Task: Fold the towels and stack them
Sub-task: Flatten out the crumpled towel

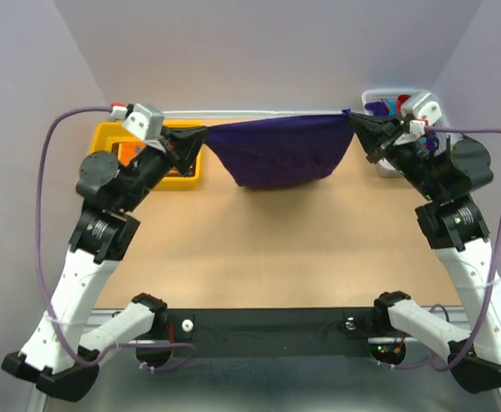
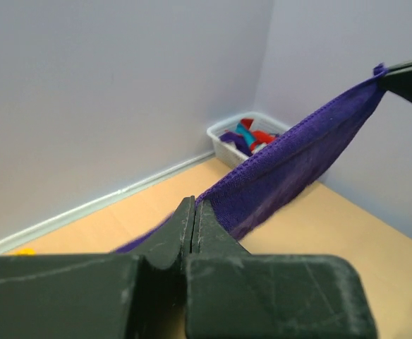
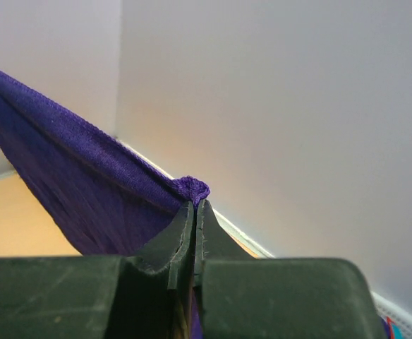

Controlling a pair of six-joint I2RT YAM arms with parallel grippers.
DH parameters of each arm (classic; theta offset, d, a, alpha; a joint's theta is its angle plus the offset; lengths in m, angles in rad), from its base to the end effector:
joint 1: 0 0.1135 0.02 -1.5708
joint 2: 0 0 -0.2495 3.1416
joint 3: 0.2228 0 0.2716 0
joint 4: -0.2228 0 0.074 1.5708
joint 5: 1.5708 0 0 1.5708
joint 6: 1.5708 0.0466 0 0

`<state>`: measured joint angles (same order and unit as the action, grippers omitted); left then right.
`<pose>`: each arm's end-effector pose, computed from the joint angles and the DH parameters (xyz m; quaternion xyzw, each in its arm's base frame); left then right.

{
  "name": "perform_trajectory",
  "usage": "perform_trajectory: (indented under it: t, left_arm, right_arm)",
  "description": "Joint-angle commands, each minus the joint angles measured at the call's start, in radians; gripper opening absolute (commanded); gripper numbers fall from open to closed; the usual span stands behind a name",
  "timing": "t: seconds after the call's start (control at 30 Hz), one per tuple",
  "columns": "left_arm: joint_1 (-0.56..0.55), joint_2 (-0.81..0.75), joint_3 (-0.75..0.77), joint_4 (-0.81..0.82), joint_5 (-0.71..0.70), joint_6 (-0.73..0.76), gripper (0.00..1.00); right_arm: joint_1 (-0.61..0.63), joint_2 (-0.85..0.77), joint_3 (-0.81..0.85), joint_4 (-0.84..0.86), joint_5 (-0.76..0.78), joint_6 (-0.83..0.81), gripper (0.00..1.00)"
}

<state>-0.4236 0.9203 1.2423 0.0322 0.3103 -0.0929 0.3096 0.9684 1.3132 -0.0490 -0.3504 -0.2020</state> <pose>0.1876 -0.1002 0.4939 0.2180 0.5360 -0.2924 0.7613 0.2049 0.0824 0.4994 -0.2838 0.5316 0.1461 0.7846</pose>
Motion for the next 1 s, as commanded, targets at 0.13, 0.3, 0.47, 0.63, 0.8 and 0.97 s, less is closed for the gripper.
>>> perform_trajectory:
  t: [0.13,0.3,0.47,0.63,0.8,0.97]
  left_arm:
    - [0.002,-0.069,0.282,-0.072,0.085,-0.002,0.00]
    - [0.002,0.001,0.477,-0.075,0.104,-0.002,0.00]
    - [0.002,0.051,0.548,-0.043,0.101,-0.010,0.00]
    - [0.002,0.107,0.464,0.027,-0.029,-0.030,0.00]
    - [0.005,0.268,0.304,0.083,-0.184,-0.013,0.00]
    - [0.046,0.576,0.344,0.138,-0.281,0.007,0.00]
  right_arm:
    - [-0.006,-0.045,0.231,-0.032,-0.039,0.098,0.01]
    - [-0.006,0.053,0.440,-0.031,-0.007,0.105,0.00]
    - [-0.006,0.140,0.547,-0.029,-0.001,0.133,0.00]
    - [-0.006,0.225,0.528,-0.023,0.082,0.144,0.01]
    - [-0.006,0.320,0.361,-0.011,0.263,0.086,0.00]
    - [-0.015,0.524,0.238,0.079,0.451,0.012,0.01]
